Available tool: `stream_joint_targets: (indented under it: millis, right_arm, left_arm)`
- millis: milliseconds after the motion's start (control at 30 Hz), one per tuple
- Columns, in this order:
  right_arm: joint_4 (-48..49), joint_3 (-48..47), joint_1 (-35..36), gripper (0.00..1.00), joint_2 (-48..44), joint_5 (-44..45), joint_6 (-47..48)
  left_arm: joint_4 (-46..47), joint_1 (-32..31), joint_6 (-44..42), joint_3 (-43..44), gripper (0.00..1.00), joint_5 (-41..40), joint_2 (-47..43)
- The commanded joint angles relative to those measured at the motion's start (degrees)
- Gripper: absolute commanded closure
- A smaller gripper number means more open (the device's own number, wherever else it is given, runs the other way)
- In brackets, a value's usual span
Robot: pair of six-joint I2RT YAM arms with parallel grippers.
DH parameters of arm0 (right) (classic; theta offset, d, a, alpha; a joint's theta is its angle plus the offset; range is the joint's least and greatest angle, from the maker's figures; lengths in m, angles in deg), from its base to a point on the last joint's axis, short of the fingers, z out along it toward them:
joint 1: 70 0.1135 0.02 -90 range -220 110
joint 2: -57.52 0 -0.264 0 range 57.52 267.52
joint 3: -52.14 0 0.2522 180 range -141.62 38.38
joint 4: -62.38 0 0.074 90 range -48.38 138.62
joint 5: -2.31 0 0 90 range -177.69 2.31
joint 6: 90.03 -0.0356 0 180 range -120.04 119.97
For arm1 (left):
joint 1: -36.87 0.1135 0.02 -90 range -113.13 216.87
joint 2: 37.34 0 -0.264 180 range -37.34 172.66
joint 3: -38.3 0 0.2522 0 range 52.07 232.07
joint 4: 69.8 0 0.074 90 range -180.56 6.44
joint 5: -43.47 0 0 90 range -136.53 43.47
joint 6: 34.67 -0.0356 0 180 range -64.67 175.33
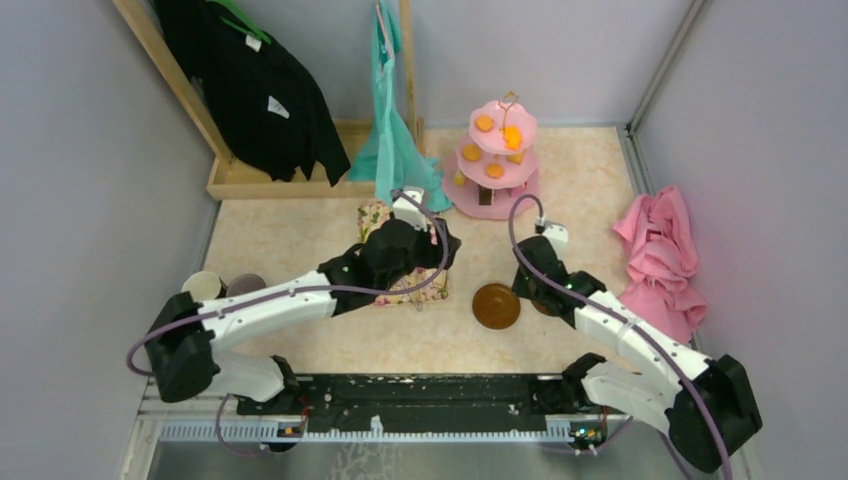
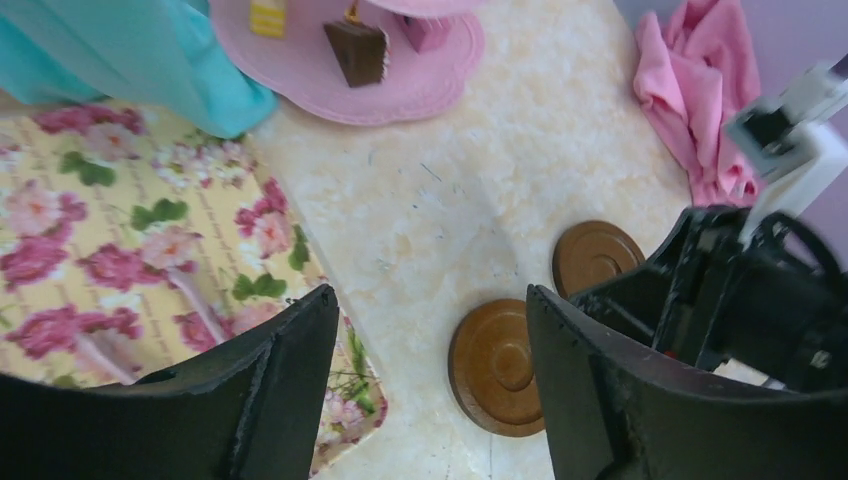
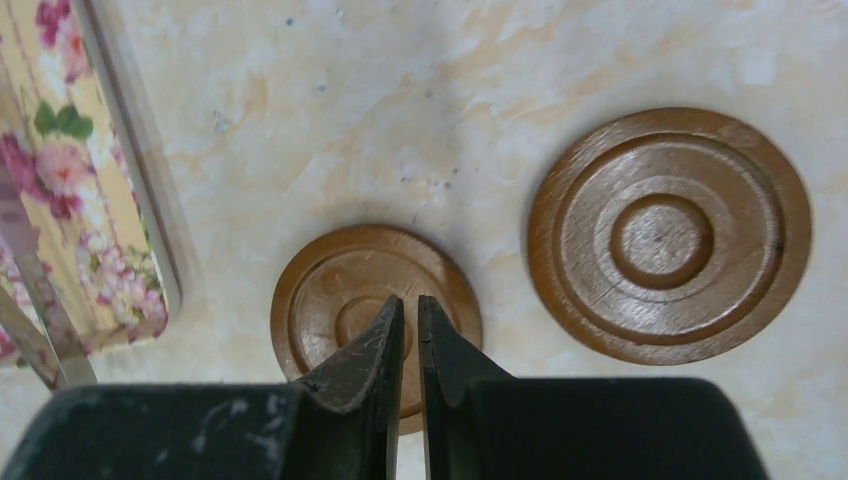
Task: Serve the afternoon tea
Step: Adjust the coaster at the center of the board.
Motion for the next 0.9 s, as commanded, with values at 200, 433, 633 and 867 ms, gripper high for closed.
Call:
stream_joint_targets:
  millis: [200,433,633,867]
  right_arm:
    - [4.62,-4.00,7.89,0.83,8.91,-0.16,-1.07]
    - [5.43,-3.92,11.77,0.83,13.55,-1.01,-1.97]
    - [7.90,-3.48,12.45,0.83,17.41,-3.12,-2.17]
    - [9.56,-4.21,12.77,0.76,22.36,-4.20,-1.49]
  left_arm:
    - [-5.33,0.31,0.10,-5.52,0.11,-15.33,-12.17]
    - [-7.44,1.52,3.42,-8.49,0.09,-17.55,-16.53]
    - [-8.16,1.83,4.44,-9.83,0.07,-19.19,-19.25]
    - [-8.98,2.40,4.38,-10.24,0.01,-20.21,-21.66]
